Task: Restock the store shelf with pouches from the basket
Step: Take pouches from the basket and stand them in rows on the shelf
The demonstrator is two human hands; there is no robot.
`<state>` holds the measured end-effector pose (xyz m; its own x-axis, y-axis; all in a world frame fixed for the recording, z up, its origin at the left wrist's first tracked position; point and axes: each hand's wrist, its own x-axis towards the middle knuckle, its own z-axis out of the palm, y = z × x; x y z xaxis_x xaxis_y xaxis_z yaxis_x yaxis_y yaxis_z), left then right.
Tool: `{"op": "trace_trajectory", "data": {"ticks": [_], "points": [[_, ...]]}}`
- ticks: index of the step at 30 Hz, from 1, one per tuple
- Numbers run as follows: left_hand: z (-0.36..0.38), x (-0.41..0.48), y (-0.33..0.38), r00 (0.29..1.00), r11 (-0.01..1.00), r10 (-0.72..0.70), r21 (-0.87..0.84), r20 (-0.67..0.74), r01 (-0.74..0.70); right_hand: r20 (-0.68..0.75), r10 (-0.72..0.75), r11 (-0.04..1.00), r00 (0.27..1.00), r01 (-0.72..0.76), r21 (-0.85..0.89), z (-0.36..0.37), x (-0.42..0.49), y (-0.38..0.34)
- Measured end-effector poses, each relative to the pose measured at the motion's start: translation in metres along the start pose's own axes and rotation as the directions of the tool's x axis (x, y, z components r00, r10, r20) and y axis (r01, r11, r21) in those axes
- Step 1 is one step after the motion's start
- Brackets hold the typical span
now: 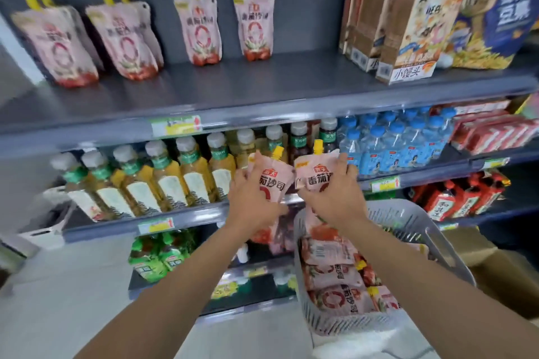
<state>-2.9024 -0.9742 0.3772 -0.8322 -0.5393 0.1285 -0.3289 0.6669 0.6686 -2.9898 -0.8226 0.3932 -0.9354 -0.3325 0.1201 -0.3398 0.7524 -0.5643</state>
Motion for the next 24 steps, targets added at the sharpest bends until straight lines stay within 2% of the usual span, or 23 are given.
{"op": "trace_trajectory", "data": {"ticks": [3, 8, 14, 19, 24], "points": [[-0.057, -0.008, -0.017, 0.996, 0.999, 0.001, -0.05, -0.086, -0.006, -0.08, -0.053, 0.992, 0.995, 0.062, 0.113, -0.007, -0.01, -0.059], [-0.145, -0.027, -0.033, 0.969, 0.988, -0.001, -0.151, -0.246, -0.037, -0.188, -0.157, 0.969, 0.97, 0.188, 0.163, -0.016, -0.017, -0.137], [-0.233, -0.018, -0.03, 0.903, 0.961, 0.04, -0.232, -0.427, -0.152, -0.282, -0.133, 0.926, 0.95, 0.22, 0.307, -0.032, 0.001, -0.203], [-0.272, 0.011, -0.016, 0.823, 0.954, 0.059, -0.212, -0.565, -0.214, -0.403, -0.158, 0.892, 0.902, 0.305, 0.334, -0.043, 0.038, -0.233], [-0.279, 0.076, -0.005, 0.82, 0.929, 0.035, -0.284, -0.571, -0.238, -0.471, -0.145, 0.873, 0.87, 0.336, 0.353, -0.039, 0.099, -0.244]]}}
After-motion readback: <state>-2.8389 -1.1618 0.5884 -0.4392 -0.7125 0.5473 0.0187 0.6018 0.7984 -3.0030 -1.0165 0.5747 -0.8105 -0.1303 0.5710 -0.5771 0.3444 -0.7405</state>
